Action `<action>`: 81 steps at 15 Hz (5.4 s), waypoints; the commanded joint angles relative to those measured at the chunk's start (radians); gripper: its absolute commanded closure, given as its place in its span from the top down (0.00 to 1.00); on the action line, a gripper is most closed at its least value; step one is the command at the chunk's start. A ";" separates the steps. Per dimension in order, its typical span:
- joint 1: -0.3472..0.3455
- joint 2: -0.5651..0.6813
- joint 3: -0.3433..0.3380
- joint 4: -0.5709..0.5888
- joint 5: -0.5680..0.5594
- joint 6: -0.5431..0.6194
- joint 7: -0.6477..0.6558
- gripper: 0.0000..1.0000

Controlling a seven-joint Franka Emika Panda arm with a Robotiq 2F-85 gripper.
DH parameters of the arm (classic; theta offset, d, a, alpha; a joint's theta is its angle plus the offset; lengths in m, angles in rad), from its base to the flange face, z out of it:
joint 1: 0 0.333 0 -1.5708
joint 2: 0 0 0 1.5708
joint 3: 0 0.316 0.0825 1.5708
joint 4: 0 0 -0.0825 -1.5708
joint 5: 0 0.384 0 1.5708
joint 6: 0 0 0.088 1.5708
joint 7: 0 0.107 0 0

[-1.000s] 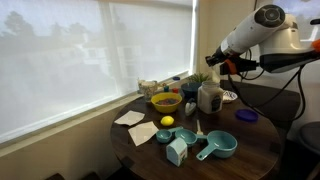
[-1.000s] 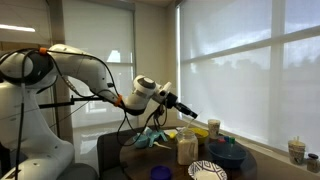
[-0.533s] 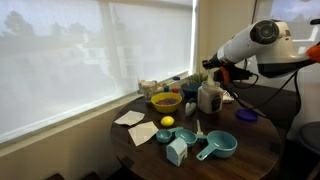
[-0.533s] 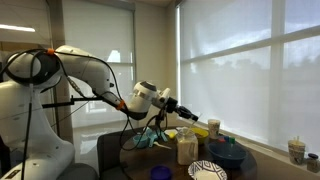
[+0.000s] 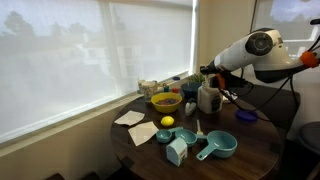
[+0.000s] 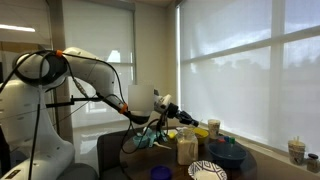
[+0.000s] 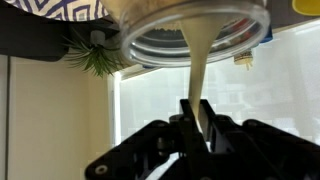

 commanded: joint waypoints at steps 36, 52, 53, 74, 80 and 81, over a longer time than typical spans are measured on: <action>0.326 -0.031 -0.377 0.068 0.583 -0.109 -0.405 0.03; 0.300 -0.073 -0.391 0.101 0.905 -0.216 -0.607 0.03; 0.300 -0.084 -0.391 0.095 0.915 -0.227 -0.642 0.03; 0.237 -0.380 -0.368 -0.309 1.036 -0.207 -1.128 0.03; 0.145 -0.394 -0.328 -0.395 1.003 -0.055 -1.110 0.03; 0.126 -0.395 -0.314 -0.410 0.991 -0.031 -1.107 0.03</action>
